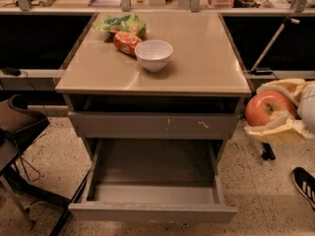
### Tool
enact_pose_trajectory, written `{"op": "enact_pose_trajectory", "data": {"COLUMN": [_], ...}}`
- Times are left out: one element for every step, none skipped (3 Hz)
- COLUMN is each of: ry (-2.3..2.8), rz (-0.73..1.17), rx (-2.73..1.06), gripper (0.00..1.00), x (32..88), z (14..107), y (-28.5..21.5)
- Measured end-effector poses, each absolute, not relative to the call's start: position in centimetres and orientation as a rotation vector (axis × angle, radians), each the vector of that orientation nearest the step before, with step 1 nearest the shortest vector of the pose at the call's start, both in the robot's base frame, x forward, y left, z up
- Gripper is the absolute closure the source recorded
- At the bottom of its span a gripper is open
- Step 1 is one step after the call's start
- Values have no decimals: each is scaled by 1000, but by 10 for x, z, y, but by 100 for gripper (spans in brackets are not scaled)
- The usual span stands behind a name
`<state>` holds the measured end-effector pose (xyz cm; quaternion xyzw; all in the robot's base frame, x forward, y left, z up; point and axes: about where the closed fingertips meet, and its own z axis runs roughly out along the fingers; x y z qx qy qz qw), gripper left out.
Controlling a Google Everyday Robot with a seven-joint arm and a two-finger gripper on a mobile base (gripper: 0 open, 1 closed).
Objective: Pick apple from middle drawer and place on counter
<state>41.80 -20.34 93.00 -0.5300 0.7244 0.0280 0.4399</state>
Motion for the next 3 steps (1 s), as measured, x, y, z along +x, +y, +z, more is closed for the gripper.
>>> {"op": "enact_pose_trajectory", "data": {"ry": [1799,1748,1721], "rz": [70,128,194], "rx": [-1316,-1302,-1266], "gripper": [100,100,100], "x": [418,454,530], "z": [930,929,925], "y": [-203,-201,-208]}}
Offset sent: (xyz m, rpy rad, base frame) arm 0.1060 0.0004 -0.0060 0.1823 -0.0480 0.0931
